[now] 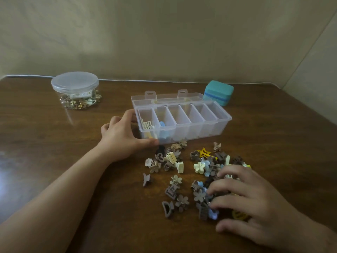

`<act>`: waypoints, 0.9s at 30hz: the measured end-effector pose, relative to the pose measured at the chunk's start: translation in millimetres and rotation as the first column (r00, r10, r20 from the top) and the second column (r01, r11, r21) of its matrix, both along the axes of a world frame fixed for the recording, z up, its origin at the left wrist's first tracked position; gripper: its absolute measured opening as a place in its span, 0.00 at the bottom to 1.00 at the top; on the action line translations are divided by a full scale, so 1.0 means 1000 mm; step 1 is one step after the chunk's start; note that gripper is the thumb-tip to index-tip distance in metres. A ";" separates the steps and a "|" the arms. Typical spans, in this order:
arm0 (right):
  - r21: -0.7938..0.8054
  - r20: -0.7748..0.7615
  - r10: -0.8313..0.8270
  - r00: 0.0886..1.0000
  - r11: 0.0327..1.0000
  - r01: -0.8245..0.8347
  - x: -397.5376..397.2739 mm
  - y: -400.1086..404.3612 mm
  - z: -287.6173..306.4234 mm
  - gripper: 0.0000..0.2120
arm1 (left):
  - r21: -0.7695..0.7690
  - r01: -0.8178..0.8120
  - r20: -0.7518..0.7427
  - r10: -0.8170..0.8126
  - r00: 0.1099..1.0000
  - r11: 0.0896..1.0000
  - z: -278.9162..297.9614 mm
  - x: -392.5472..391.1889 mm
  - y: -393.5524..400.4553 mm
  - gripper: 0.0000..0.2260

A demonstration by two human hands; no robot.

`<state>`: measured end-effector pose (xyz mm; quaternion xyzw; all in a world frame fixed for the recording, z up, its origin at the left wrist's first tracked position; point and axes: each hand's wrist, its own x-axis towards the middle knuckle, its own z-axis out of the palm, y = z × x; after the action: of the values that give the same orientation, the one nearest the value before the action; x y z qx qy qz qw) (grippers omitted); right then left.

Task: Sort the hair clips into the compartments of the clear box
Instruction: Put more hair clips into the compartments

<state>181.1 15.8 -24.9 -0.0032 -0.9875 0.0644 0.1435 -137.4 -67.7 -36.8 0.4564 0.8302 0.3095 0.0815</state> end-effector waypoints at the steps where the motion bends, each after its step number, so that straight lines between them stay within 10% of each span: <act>1: 0.013 -0.026 0.002 1.000 1.000 -0.002 -0.002 0.000 -0.002 0.10 | 0.002 0.003 0.002 -0.003 1.000 1.000 0.000 0.001 0.000 0.42; 5: 0.106 -0.122 0.019 0.992 0.994 -0.006 -0.010 0.003 0.004 0.06 | 0.003 0.007 0.001 -0.007 1.000 1.000 0.000 0.001 -0.001 0.43; 16: -0.389 -0.233 -0.277 0.932 0.905 0.172 -0.137 0.062 0.065 0.08 | -0.002 0.022 -0.011 -0.022 1.000 1.000 -0.001 -0.002 -0.001 0.43; 23: -0.163 0.101 -0.277 0.956 0.943 0.290 -0.189 0.072 0.046 0.07 | 0.012 0.033 -0.010 -0.033 0.999 0.999 -0.002 -0.003 -0.001 0.43; 27: 0.005 -0.160 -0.242 0.957 0.969 0.246 -0.171 0.063 0.056 0.09 | 0.011 0.030 -0.011 -0.030 0.999 0.999 -0.003 -0.004 -0.001 0.43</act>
<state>10.3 78.8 31.0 -0.1180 -0.9658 0.0341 0.2285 -141.6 -68.8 -39.4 0.4709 0.8220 0.3103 0.0791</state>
